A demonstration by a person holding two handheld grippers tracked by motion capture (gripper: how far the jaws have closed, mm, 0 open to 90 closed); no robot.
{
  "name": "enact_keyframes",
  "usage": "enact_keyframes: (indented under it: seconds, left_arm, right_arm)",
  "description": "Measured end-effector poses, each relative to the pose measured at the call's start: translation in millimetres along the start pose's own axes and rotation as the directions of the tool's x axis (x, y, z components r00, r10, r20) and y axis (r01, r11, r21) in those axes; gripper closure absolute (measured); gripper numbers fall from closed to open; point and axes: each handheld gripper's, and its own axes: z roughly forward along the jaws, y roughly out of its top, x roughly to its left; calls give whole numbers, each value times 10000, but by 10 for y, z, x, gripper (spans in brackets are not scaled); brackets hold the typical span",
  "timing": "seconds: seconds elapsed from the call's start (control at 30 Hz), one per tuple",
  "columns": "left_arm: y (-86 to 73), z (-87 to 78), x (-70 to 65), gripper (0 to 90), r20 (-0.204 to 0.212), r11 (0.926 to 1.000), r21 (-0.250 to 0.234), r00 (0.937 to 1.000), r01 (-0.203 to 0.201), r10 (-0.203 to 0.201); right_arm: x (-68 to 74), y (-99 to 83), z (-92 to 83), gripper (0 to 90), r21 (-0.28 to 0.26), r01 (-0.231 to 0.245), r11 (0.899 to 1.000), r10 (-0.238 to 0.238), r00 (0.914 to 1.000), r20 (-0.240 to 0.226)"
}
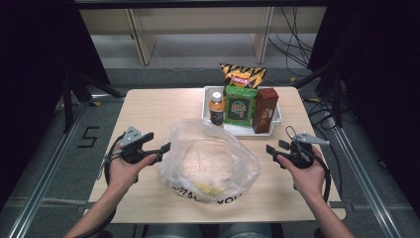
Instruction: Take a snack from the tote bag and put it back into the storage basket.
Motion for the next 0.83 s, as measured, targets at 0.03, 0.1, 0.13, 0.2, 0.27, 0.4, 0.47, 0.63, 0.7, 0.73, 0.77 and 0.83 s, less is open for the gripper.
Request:
enact_keyframes:
  seconds: [0.03,0.1,0.13,0.2,0.27,0.4,0.47,0.63,0.7,0.73,0.77,0.83]
  left_arm:
    - [-58,-45,-6,219,-44,10000,-75,10000,40,-41]
    - [-112,-81,-11,221,-52,9998,-158,9999,110,-111]
    - [-190,-139,-15,220,-23,9993,-251,9996,288,-289]
    - [-243,-183,-29,220,-107,9992,-257,9994,320,-323]
    - [-293,-200,-20,219,-177,9995,-213,9996,235,-239]
    - [-368,-176,63,220,-278,9995,-210,9993,224,-230]
    - [-402,-153,118,220,-369,9992,-204,9987,343,-350]
    - [-438,-129,174,221,-419,9984,-58,9975,569,-570]
    - [-437,-127,170,221,-400,9984,-64,9976,563,-565]
    - [-436,-123,164,222,-369,9982,-127,9976,581,-586]
    - [-433,-125,160,223,-341,9984,-128,9978,558,-562]
    - [-429,-127,149,224,-327,9985,-141,9980,530,-535]
  right_arm:
    - [-4,1,-3,418,8,18,10000,-18,9999,155]
    - [-8,-4,12,417,-61,74,10000,-73,9999,82]
    - [-11,-2,9,417,22,92,10000,-92,9999,112]
    - [16,-9,2,417,126,-155,9998,153,9998,141]
    - [36,-6,7,417,21,-223,9997,223,9996,195]
    - [10,-6,-1,417,238,58,9997,-61,9999,111]
    - [26,-20,-7,417,304,-187,9994,188,9998,-23]
    - [20,-32,20,417,244,-102,9997,102,9999,15]
    - [35,-35,28,417,182,-426,9989,426,9991,20]
    - [28,-37,30,417,108,-376,9992,375,9992,114]
    - [-8,-32,26,417,144,68,9999,-69,9999,80]
    - [-10,-36,37,417,188,-20,9998,18,10000,63]
